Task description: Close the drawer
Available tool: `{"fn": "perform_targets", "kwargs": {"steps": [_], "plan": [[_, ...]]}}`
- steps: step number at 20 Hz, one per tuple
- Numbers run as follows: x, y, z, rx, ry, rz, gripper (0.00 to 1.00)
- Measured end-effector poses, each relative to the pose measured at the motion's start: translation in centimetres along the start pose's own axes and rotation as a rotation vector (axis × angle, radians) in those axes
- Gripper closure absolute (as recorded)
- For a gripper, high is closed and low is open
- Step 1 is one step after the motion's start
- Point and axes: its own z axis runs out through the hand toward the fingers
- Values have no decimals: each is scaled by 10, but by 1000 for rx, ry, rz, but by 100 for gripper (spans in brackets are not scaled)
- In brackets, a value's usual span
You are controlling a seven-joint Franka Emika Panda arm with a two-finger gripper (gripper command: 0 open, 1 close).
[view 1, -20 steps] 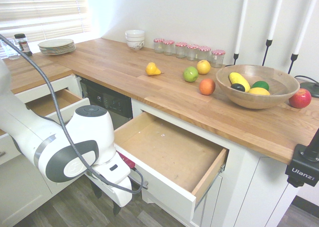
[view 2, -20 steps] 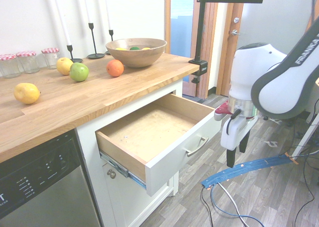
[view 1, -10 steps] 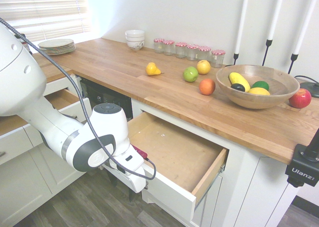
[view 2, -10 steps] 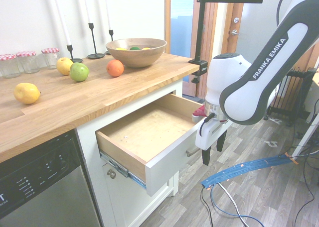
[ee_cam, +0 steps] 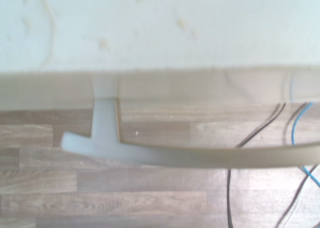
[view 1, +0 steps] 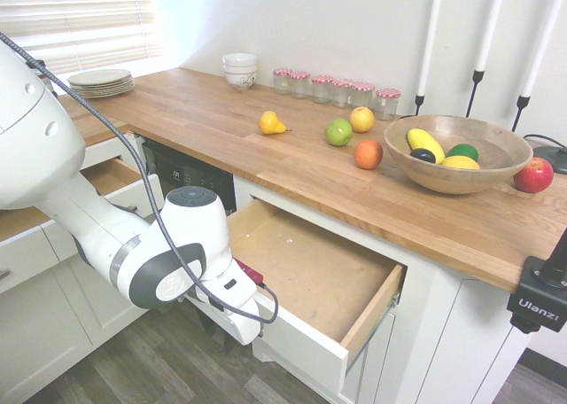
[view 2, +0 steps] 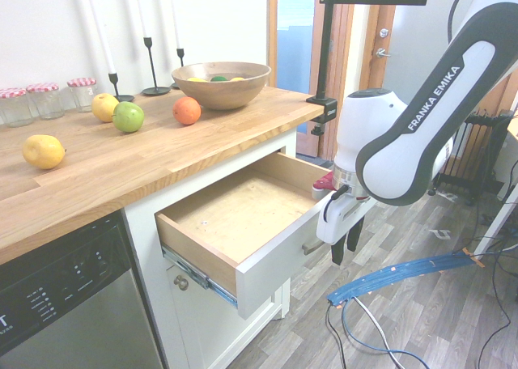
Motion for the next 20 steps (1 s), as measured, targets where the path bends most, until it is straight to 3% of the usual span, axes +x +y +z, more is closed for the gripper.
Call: {"fn": "perform_targets", "kwargs": {"steps": [14, 20], "plan": [[4, 2, 0, 18, 16, 2, 100], [12, -3, 2, 78, 70, 8, 100]]}}
